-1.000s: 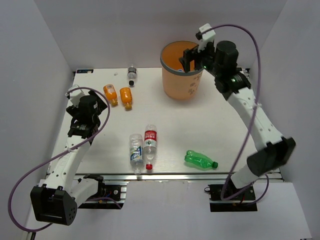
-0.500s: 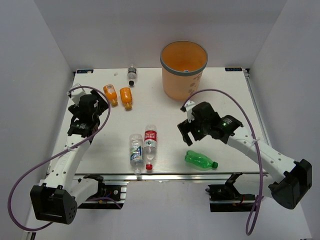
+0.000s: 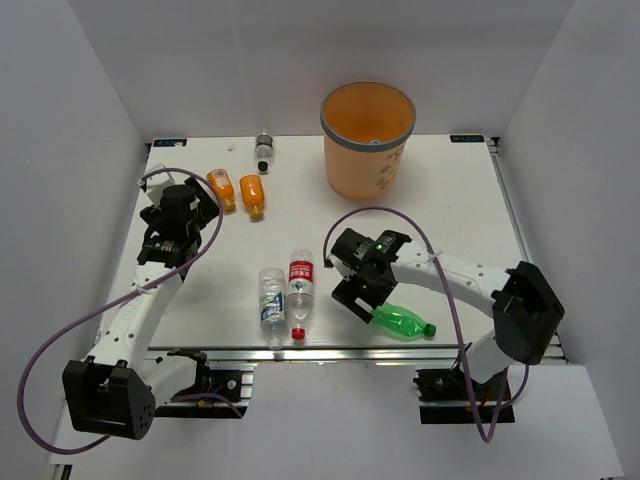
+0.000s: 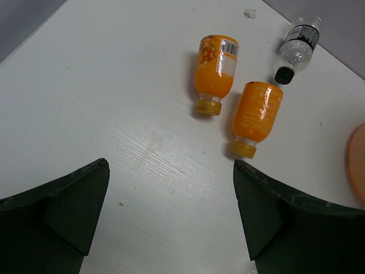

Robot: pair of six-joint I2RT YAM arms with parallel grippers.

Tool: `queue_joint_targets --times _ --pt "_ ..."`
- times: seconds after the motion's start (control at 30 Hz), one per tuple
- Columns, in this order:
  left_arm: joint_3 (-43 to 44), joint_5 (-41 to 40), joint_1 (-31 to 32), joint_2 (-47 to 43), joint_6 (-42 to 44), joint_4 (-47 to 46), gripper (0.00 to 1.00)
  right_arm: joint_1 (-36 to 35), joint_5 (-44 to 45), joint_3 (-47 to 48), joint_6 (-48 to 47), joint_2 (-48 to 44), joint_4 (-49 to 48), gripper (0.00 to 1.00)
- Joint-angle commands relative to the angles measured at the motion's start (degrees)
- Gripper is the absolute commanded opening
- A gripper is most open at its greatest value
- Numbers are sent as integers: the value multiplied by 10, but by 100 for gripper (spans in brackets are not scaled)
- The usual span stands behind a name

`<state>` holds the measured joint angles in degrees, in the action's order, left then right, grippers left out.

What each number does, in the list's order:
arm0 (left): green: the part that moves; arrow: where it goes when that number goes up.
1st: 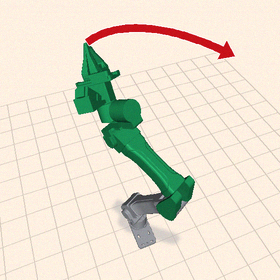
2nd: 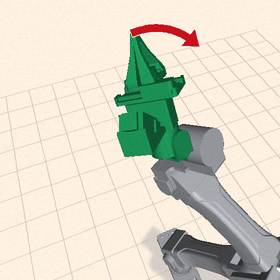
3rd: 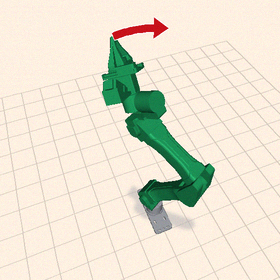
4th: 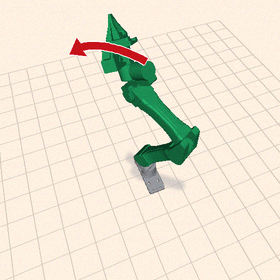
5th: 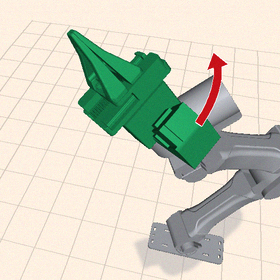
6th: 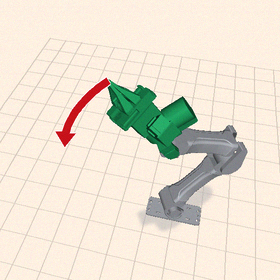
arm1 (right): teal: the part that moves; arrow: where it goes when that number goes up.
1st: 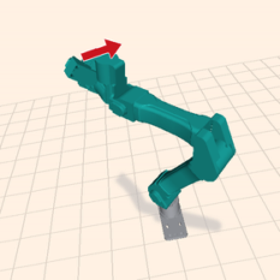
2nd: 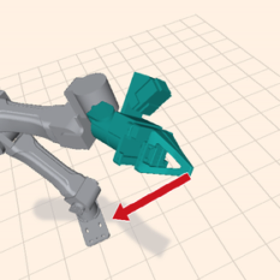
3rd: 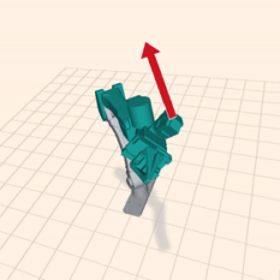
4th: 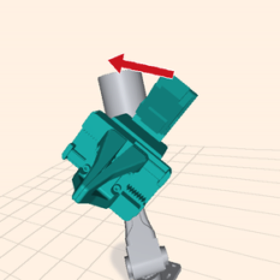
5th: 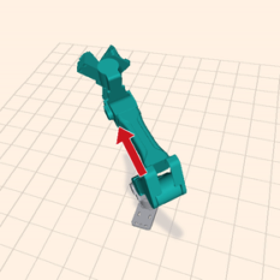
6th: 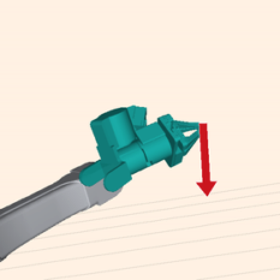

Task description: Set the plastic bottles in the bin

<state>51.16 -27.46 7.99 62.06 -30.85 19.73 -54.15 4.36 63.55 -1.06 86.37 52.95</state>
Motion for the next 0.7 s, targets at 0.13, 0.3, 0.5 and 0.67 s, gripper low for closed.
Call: queue_joint_targets --times 0.13,0.3,0.5,0.67 --pt "20 -13 1 3 10 7 98 -3 25 62 -60 39 65 89" --pt "18 -22 0 2 10 6 98 -4 82 38 -76 81 111 89" --pt "16 -20 1 3 9 -1 98 -4 28 -3 -97 69 77 89" --pt "18 -22 1 7 9 3 98 -3 17 -23 -106 75 59 89"
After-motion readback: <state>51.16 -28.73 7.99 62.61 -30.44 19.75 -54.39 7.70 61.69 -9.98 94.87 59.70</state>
